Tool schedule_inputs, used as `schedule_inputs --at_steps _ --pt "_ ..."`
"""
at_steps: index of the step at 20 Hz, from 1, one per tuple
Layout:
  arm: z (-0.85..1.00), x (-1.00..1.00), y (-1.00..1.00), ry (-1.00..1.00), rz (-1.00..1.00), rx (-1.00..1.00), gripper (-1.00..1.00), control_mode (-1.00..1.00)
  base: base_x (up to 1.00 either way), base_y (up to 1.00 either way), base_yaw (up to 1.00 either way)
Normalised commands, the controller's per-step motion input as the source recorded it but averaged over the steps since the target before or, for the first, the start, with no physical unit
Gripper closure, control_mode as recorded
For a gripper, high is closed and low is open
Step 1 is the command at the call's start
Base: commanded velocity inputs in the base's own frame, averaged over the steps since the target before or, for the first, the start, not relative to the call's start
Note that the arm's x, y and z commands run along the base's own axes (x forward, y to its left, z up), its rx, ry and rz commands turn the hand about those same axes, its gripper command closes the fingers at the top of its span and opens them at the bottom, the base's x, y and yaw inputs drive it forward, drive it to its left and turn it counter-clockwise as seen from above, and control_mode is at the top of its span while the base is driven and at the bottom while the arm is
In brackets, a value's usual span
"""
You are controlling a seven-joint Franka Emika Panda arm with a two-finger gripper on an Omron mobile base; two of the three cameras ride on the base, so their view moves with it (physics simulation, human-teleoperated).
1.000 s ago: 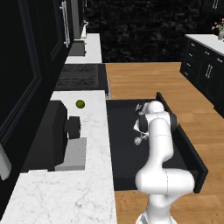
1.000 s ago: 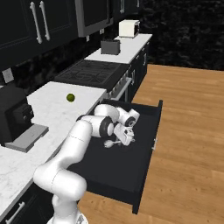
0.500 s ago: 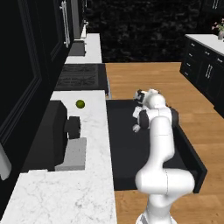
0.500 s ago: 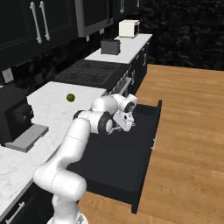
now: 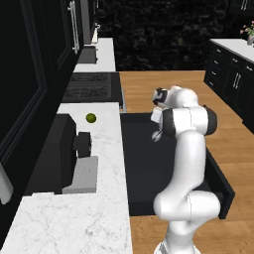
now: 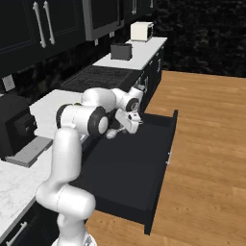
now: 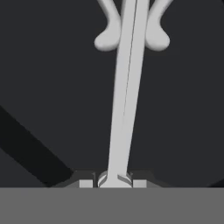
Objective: Pick the tongs from the drawer and place it on the counter.
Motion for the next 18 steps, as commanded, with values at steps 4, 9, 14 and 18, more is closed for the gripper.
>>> schedule_inputs --at_steps 4,9,14,18 --pt "1.00 -1.00 0.08 -0.17 0.08 0.01 1.00 -1.00 0.00 0.00 0.00" --pt "0.98 -1.00 0.36 -0.21 0.08 0.03 1.00 -1.00 0.00 0.00 0.00" --pt "0.38 -0.94 0.95 -0.12 0.08 0.14 1.00 -1.00 0.00 0.00 0.00" --pt "0.25 -0.69 0.95 0.03 0.05 0.26 1.00 -1.00 0.00 0.00 0.00"
